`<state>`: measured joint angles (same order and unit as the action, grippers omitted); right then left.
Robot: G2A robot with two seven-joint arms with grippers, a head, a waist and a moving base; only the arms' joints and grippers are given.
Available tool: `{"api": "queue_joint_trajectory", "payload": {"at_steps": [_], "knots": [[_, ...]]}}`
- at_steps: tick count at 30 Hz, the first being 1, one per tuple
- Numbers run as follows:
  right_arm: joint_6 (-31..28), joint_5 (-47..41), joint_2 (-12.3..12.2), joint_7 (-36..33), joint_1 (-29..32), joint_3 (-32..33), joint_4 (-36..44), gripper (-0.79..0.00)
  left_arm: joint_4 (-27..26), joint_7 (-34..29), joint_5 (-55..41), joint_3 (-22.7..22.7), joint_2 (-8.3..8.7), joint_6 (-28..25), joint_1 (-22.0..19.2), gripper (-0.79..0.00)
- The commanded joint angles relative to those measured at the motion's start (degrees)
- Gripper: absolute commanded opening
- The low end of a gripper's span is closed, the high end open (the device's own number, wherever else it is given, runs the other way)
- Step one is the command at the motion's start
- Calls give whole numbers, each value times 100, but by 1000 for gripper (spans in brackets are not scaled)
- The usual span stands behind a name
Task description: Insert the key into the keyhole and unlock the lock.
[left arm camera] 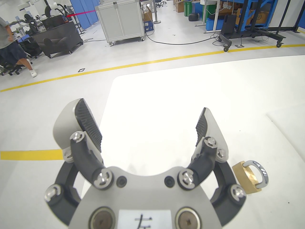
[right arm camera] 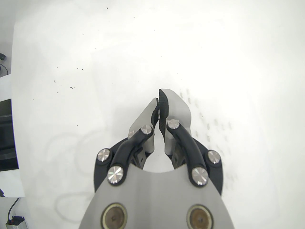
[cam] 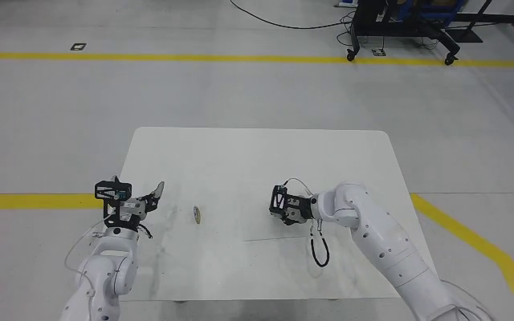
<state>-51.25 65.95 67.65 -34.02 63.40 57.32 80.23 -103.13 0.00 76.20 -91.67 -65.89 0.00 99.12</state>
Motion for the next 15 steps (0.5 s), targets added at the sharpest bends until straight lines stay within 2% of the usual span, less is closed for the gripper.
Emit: {"api": "queue_joint_trajectory", "payload": {"at_steps": [1,9,15], "knots": [[32,88,-14,12,13,-4,57,-785,0,0,0,0,0,0,0,0],[60,466,-89,446,147,73,325,-785,0,0,0,0,0,0,0,0],[92,983,-187,1594,452,324,478,-785,0,0,0,0,0,0,0,0]]}}
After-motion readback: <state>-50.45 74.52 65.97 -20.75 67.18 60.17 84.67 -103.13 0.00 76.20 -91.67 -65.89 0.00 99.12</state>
